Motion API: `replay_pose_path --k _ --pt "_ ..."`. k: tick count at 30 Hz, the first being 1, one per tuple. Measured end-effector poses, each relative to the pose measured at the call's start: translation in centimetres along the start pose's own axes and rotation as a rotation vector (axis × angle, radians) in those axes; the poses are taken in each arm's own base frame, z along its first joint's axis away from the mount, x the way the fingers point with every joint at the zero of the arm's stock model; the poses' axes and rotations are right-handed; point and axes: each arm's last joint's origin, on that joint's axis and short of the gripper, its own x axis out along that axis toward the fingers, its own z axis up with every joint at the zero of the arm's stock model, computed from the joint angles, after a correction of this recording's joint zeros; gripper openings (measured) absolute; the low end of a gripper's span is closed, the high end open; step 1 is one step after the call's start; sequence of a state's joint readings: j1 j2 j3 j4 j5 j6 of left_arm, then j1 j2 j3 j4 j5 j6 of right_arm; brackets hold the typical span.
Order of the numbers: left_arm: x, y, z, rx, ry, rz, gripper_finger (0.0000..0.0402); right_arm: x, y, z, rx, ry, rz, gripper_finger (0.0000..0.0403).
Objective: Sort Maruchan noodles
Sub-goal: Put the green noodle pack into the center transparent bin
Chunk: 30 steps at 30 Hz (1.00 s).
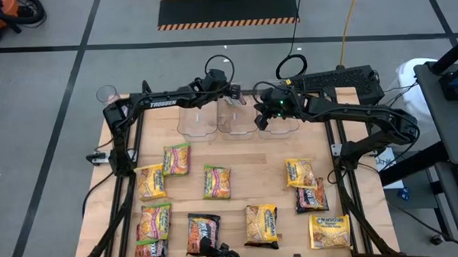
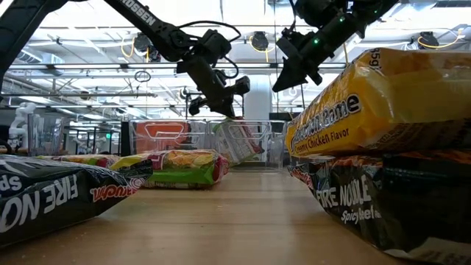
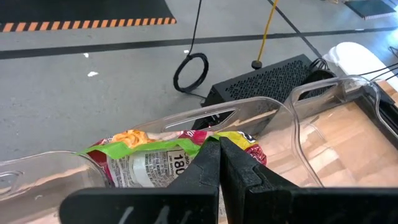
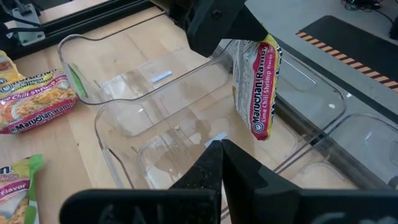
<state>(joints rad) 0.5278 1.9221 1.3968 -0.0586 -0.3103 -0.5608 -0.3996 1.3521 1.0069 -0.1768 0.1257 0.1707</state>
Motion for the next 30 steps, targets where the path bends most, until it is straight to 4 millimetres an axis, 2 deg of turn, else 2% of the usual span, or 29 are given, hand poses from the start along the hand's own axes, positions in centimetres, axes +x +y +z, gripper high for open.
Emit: replay_pose_path --k 24,30 --pt "0.03 -0.28 0.54 -0.004 -0.033 -0.063 0.0001 0.00 0.10 -0.01 -0.003 0.005 0.031 0.0000" --pt "0.09 -0.29 0.96 -0.036 -0.046 -0.111 0.0022 -0.01 0.10 0.00 -0.003 0.004 0.031 0.0000"
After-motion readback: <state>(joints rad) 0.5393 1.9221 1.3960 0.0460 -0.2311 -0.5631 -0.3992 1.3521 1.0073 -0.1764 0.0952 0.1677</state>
